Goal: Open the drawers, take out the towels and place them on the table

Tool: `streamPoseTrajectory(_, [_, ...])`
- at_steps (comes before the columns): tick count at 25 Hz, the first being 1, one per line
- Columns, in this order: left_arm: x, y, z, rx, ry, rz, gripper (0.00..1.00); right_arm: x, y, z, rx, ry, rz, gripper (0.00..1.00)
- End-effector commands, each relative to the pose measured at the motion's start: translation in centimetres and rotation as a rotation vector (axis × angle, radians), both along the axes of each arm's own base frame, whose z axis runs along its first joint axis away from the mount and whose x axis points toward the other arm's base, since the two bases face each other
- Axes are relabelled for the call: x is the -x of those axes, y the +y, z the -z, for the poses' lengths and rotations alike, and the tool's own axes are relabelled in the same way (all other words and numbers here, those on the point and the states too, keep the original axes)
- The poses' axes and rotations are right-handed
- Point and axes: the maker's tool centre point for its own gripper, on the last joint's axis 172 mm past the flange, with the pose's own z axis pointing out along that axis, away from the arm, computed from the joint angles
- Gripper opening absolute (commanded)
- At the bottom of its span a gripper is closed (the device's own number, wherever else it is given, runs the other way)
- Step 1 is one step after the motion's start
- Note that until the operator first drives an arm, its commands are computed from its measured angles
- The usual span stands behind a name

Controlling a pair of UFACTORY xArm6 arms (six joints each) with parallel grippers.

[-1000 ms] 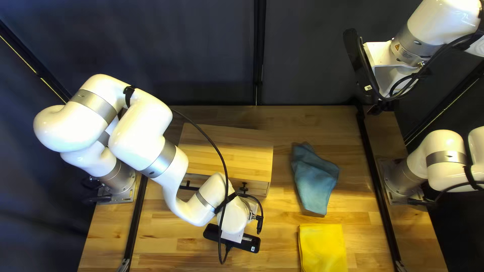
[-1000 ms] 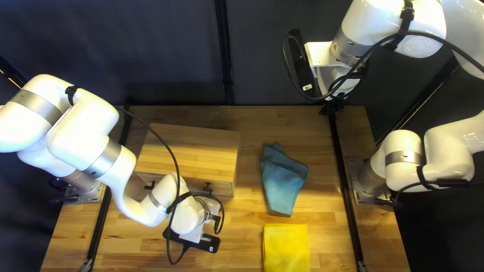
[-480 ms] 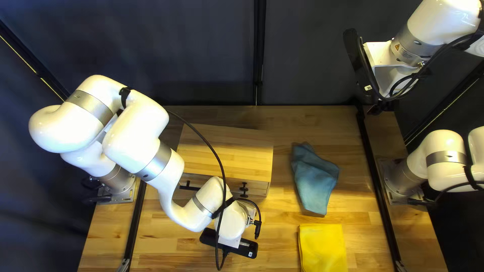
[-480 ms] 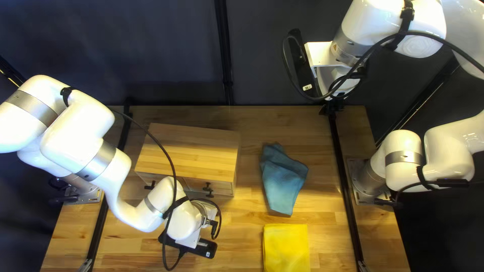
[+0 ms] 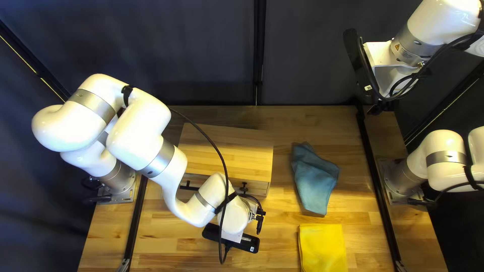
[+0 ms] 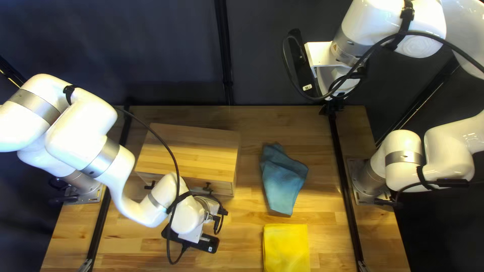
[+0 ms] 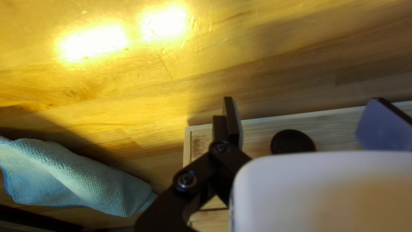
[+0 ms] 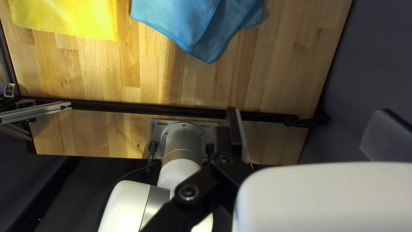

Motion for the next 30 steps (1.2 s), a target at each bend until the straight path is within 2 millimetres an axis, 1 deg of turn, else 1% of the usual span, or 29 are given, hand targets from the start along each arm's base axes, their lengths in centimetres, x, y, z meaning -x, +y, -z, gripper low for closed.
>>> streamPoseTrajectory(1, [-0.3,0.1,0.2,-0.005,-0.001,0.003,1.00,0.0,0.0,0.0,0.000,0.000,0.000,1.00])
streamPoseTrajectory(2, [-0.3,0.1,0.2,-0.005,0.000,0.003,1.00,0.0,0.0,0.0,0.000,0.000,0.000,1.00])
streamPoseTrajectory(3, [-0.4,0.1,0.3,-0.007,0.000,0.004,0.78,0.0,0.0,0.0,0.000,0.000,0.000,1.00])
streamPoseTrajectory(4, [-0.4,0.1,0.3,-0.008,0.001,0.005,0.37,0.0,0.0,0.0,0.000,0.000,0.000,1.00])
streamPoseTrajectory(5, [-0.4,0.2,0.3,-0.010,0.001,0.007,0.01,0.0,0.0,0.0,0.000,0.000,0.000,1.00])
streamPoseTrajectory(6, [-0.4,0.2,0.4,-0.011,0.001,0.009,0.00,0.0,0.0,0.0,0.000,0.000,0.000,1.00])
streamPoseTrajectory(13, [-0.4,0.3,0.5,-0.019,0.007,0.015,0.00,0.0,0.0,0.0,0.000,0.000,0.000,1.00])
streamPoseTrajectory(20, [-0.1,-0.1,0.4,-0.021,0.012,0.015,0.00,0.0,0.0,0.0,0.000,0.000,0.000,1.00])
streamPoseTrajectory(22, [0.2,-0.7,0.3,-0.021,0.014,0.015,0.00,0.0,0.0,0.0,0.000,0.000,0.000,1.00])
streamPoseTrajectory(25, [0.9,-2.8,-0.2,-0.021,0.017,0.021,0.00,0.0,0.0,0.0,0.000,0.000,0.000,1.00])
streamPoseTrajectory(26, [1.1,-3.6,-0.4,-0.022,0.020,0.024,0.47,0.0,0.0,0.0,0.000,0.000,0.000,1.00])
streamPoseTrajectory(27, [1.2,-3.9,-0.5,-0.022,0.021,0.026,0.47,0.0,0.0,0.0,0.000,0.000,0.000,1.00])
streamPoseTrajectory(28, [1.2,-4.2,-0.6,-0.024,0.023,0.028,0.99,0.0,0.0,0.0,0.000,0.000,0.000,1.00])
streamPoseTrajectory(30, [1.1,-4.0,-0.6,-0.025,0.023,0.029,1.00,0.0,0.0,0.0,0.000,0.000,0.000,1.00])
